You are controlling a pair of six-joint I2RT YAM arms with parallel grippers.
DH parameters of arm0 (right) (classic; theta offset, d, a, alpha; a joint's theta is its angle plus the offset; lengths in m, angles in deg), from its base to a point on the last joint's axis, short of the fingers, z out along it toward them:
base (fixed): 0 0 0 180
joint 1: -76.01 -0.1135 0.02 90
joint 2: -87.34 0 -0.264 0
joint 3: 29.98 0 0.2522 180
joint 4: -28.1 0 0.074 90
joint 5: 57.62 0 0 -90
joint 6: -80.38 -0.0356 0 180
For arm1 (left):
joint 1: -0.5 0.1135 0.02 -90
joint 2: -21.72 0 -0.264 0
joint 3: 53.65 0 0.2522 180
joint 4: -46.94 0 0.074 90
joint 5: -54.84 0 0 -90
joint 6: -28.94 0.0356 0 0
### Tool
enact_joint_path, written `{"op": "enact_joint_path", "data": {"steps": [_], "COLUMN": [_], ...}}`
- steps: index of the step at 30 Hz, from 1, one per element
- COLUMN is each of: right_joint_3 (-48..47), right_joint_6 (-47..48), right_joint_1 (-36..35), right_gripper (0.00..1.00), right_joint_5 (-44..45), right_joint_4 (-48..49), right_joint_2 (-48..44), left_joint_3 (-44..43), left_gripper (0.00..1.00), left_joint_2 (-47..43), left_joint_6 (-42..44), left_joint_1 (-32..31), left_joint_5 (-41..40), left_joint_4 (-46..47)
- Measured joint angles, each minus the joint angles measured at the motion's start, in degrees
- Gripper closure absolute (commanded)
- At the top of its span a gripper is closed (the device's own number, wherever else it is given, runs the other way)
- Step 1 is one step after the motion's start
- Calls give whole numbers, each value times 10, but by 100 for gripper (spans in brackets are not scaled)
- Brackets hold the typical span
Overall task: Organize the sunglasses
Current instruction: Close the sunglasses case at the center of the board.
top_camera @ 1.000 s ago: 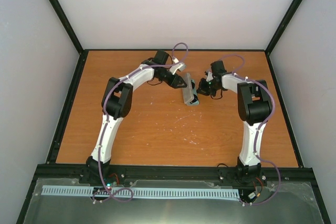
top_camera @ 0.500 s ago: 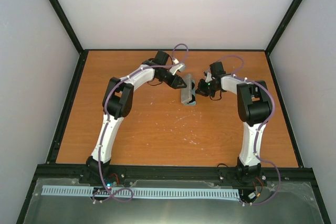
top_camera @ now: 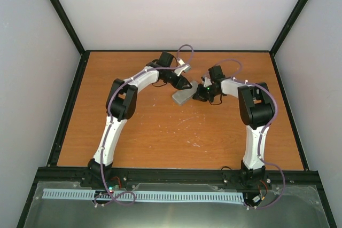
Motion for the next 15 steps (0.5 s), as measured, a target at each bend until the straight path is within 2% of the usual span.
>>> {"op": "enact_joint_path", "data": {"steps": [6,10,12,13,14,15], "right_joint_3": [10,15,23,30,37,46], "right_joint_6": [0,0,3,6,9,12], "right_joint_1": [-19,-20,-18,-16,-14,-10], "right_gripper": [97,97,97,94,91,88], "right_joint_5": [-30,-26,-11,-4,3,11], "right_joint_4": [-2,-2,-10,-17,-26,-37], "right_joint_2": [0,-6,-17,-26,-37,-53], "left_joint_3": [-1,-3,-4,-4,-3,1], "left_gripper": [53,43,31,22,7,1], "left_joint_2": [4,4,1,-2,-5,-12], "left_joint_6": [3,8,15,18,21,25], "left_joint_1": [-10,-11,-12,-13,-13,-12], "left_joint_5": [-1,-4,-7,-11,-17,-24], "left_joint_4": [17,14,9,4,-4,-13]}}
